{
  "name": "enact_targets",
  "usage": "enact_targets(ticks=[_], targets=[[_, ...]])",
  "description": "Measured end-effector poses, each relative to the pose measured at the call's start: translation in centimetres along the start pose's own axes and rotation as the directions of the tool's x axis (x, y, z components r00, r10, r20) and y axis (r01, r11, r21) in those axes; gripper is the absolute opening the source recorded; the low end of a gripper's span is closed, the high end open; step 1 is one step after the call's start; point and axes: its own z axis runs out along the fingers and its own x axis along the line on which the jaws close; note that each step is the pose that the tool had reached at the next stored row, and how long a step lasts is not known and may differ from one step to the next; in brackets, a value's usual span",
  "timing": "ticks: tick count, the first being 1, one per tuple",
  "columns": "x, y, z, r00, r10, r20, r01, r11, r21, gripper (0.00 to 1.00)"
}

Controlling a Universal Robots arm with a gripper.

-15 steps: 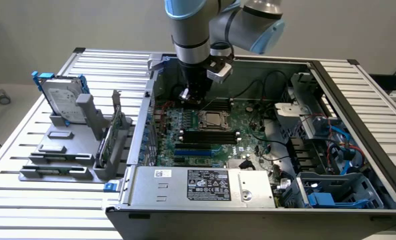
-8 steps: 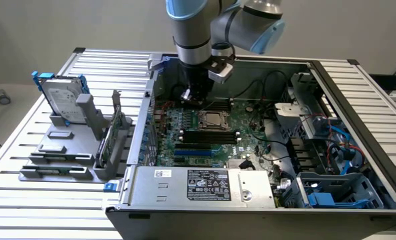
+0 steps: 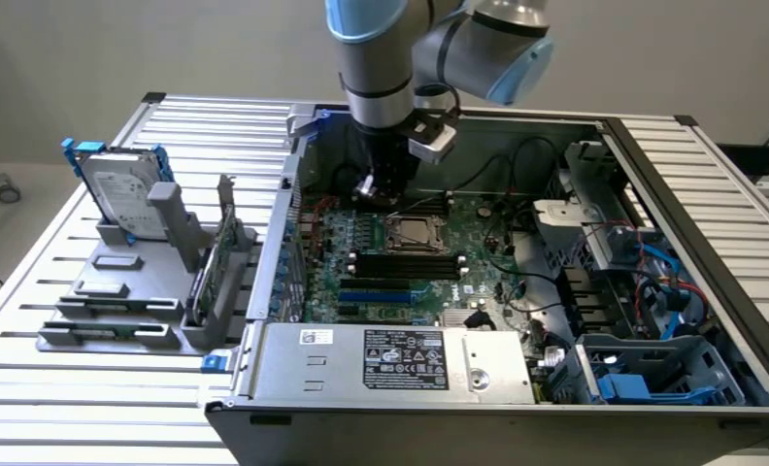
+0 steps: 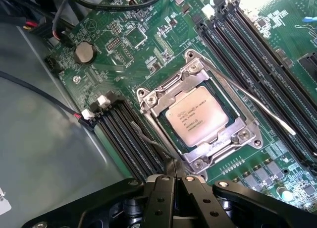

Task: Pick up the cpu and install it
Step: 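Install the first cpu locking lever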

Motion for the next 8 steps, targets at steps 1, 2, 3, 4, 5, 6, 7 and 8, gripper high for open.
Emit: enact_targets(ticks=[1,2,3,4,5,6,7,8], targets=[[0.02,0.05,0.07,1.0000,0.000,-0.0009,0.000,1.0000,-0.0013,0.11],[0.04,0.09,0.16,1.0000,0.000,-0.0017,0.000,1.0000,-0.0023,0.11],[0.06,0.13,0.27,1.0000,-0.001,-0.0023,0.001,1.0000,-0.0031,0.11],[0.07,0.17,0.39,1.0000,-0.001,-0.0028,0.001,1.0000,-0.0037,0.11],[0.07,0.19,0.50,1.0000,-0.001,-0.0032,0.001,1.0000,-0.0042,0.11],[0.08,0.19,0.61,1.0000,-0.001,-0.0034,0.001,1.0000,-0.0045,0.11],[0.11,0.17,0.67,1.0000,-0.001,-0.0031,0.001,1.0000,-0.0046,0.11],[0.18,0.12,0.71,1.0000,-0.001,-0.0030,0.001,1.0000,-0.0046,0.11]])
